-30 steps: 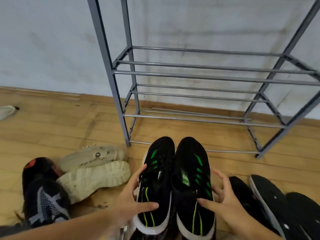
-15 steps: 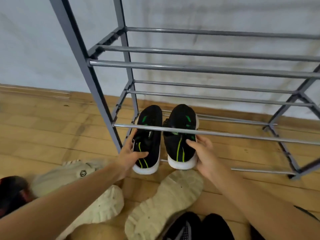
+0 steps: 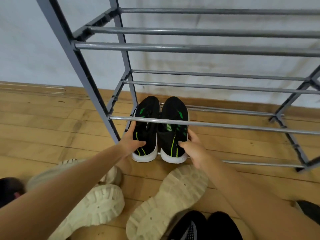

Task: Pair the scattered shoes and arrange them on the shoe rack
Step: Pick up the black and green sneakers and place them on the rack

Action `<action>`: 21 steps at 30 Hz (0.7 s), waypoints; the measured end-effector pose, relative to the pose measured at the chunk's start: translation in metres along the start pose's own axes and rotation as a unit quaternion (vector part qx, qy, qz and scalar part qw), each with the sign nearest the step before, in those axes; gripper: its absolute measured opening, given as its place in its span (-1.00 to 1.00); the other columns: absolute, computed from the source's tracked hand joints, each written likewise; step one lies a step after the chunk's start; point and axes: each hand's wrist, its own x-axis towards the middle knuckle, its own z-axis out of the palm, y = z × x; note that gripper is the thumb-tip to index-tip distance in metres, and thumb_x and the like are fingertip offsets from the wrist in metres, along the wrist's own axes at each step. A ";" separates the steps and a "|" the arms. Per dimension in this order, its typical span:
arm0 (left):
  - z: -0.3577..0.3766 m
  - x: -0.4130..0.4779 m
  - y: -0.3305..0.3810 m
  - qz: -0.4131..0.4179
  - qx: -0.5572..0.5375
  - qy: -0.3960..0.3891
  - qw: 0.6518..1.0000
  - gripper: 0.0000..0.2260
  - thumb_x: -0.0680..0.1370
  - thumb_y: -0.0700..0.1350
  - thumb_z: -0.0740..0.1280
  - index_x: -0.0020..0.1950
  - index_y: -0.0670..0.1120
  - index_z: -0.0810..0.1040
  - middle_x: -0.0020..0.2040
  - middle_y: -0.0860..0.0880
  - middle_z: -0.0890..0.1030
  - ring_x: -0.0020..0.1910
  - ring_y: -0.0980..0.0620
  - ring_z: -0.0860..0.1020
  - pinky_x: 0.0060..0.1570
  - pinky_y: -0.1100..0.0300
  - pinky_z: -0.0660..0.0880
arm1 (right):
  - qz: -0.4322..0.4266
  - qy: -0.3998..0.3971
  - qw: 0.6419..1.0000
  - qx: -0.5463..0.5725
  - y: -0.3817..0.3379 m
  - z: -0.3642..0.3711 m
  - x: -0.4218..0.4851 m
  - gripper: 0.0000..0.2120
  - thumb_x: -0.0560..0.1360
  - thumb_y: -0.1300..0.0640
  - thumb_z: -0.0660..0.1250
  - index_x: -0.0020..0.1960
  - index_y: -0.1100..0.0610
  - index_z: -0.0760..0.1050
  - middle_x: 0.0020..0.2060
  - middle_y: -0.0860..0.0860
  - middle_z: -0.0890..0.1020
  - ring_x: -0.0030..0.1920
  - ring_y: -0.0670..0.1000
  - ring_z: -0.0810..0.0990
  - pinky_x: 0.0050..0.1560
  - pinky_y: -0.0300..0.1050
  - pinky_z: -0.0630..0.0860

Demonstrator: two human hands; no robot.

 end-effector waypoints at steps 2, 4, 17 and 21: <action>0.000 0.000 0.001 -0.007 0.014 -0.011 1.000 -0.21 0.51 -0.33 0.36 0.57 0.03 -0.02 0.49 -0.08 0.29 0.44 -0.09 0.31 0.35 0.07 0.30 | -0.007 -0.001 0.998 -0.069 -0.003 -0.003 0.005 -0.45 0.53 0.32 0.27 0.46 0.04 0.26 0.35 0.04 0.46 0.33 0.08 0.43 0.29 0.02 0.41; 0.000 0.001 0.003 -0.012 0.025 -0.023 0.999 -0.22 0.52 -0.32 0.34 0.57 0.02 -0.04 0.49 -0.08 0.27 0.44 -0.10 0.30 0.35 0.08 0.29 | -0.008 -0.003 0.994 -0.113 -0.003 -0.006 0.008 -0.44 0.52 0.27 0.31 0.46 0.05 0.24 0.37 0.06 0.44 0.34 0.10 0.42 0.31 0.04 0.40; 0.011 -0.011 -0.001 0.035 0.092 0.052 0.994 -0.31 0.56 -0.23 0.32 0.57 0.00 0.02 0.50 -0.09 0.27 0.45 -0.11 0.29 0.39 -0.01 0.32 | -0.054 0.023 0.939 -0.340 -0.003 -0.009 0.009 -0.51 0.50 -0.02 0.30 0.40 -0.05 0.29 0.27 0.02 0.54 0.27 0.15 0.49 0.25 0.09 0.44; 0.012 -0.015 -0.001 0.050 0.116 0.059 0.990 -0.32 0.56 -0.20 0.32 0.57 -0.03 0.03 0.49 -0.10 0.29 0.45 -0.11 0.29 0.39 0.00 0.32 | -0.065 0.047 0.925 -0.372 0.000 -0.006 0.008 -0.47 0.51 -0.04 0.27 0.44 -0.03 0.23 0.27 0.04 0.53 0.25 0.15 0.50 0.22 0.10 0.47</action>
